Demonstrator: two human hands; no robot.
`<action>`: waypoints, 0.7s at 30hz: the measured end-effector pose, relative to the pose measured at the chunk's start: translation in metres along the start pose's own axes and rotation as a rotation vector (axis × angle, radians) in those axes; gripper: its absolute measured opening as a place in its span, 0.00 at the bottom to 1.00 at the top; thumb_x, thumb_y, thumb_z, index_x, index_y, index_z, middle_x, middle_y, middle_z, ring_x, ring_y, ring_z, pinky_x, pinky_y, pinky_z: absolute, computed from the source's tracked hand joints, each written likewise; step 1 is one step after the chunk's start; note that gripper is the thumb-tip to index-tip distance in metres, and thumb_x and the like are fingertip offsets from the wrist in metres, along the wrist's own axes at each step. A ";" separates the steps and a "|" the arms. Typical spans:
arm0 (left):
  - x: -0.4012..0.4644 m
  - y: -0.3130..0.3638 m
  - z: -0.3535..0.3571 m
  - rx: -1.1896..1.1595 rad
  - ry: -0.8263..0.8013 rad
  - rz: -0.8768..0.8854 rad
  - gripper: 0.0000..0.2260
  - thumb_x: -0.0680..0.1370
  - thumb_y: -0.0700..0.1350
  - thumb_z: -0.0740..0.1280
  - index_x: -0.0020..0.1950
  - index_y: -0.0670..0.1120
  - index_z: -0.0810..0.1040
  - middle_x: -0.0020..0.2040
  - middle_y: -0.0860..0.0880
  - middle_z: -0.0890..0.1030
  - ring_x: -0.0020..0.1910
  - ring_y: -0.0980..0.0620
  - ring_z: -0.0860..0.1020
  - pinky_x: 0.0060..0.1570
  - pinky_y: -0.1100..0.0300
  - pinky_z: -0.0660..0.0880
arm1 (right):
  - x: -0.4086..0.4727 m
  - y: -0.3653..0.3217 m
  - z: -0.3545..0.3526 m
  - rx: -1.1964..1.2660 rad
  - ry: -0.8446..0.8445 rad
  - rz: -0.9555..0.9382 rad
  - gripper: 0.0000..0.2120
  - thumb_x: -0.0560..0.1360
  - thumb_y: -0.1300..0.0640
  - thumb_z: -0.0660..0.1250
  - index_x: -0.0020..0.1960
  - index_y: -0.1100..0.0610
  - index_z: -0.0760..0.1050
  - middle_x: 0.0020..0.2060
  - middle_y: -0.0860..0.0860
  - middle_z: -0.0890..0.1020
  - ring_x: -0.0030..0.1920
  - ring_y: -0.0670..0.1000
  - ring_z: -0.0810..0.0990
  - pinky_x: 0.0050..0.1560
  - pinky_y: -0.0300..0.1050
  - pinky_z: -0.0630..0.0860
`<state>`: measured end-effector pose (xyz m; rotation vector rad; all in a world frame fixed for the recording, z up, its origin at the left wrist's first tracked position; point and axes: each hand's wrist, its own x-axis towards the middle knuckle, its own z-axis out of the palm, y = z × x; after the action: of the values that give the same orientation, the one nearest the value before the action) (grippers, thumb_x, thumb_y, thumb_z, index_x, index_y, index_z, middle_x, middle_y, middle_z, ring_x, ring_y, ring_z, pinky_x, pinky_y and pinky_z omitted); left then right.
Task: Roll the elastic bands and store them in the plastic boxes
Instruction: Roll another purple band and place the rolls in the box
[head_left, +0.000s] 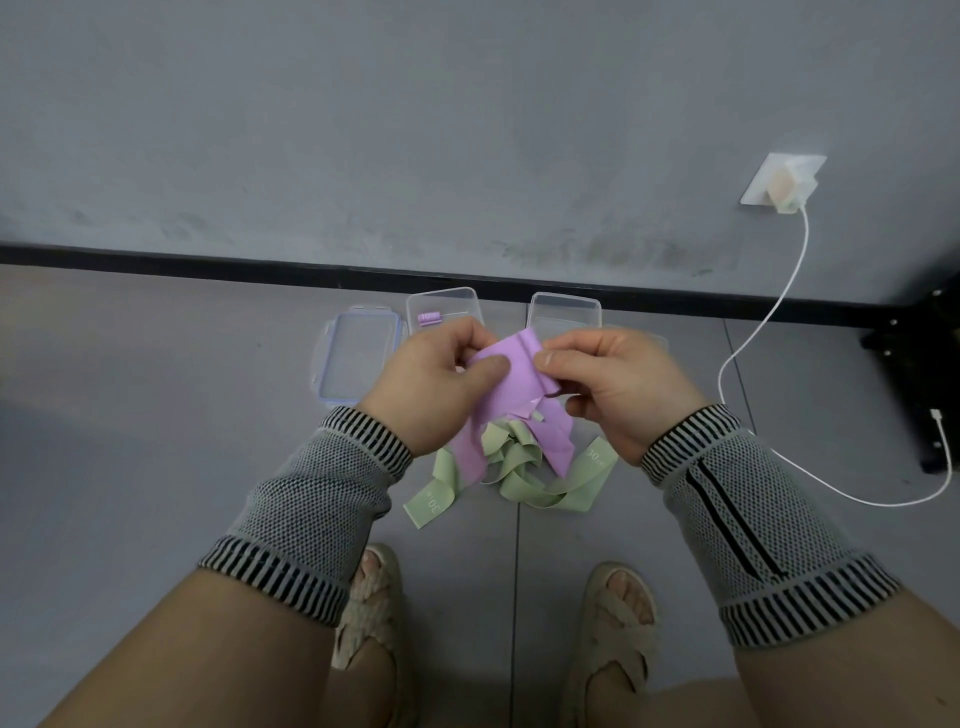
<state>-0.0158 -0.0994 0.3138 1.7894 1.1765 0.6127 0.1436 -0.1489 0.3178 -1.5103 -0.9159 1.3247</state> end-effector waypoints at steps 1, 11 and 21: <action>0.000 0.000 0.000 -0.016 -0.006 0.003 0.07 0.76 0.43 0.67 0.39 0.52 0.73 0.36 0.53 0.76 0.35 0.58 0.73 0.36 0.69 0.69 | 0.000 -0.001 0.000 0.006 -0.003 0.008 0.12 0.73 0.64 0.68 0.32 0.55 0.79 0.27 0.49 0.78 0.30 0.46 0.74 0.36 0.43 0.69; 0.000 0.003 0.000 -0.068 0.029 0.013 0.05 0.72 0.46 0.67 0.37 0.52 0.72 0.34 0.50 0.76 0.33 0.53 0.72 0.36 0.57 0.70 | 0.000 0.005 0.014 0.097 0.034 -0.040 0.10 0.72 0.65 0.69 0.34 0.57 0.75 0.26 0.48 0.77 0.30 0.47 0.72 0.30 0.39 0.66; -0.001 0.009 0.001 -0.263 0.139 -0.061 0.05 0.72 0.42 0.72 0.42 0.42 0.79 0.36 0.45 0.83 0.37 0.53 0.80 0.42 0.57 0.79 | -0.003 0.008 0.024 0.040 0.092 -0.133 0.11 0.66 0.66 0.75 0.36 0.58 0.73 0.27 0.49 0.78 0.29 0.46 0.78 0.37 0.43 0.77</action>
<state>-0.0112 -0.1016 0.3212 1.5039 1.1787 0.8269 0.1191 -0.1501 0.3104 -1.4418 -0.9093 1.1625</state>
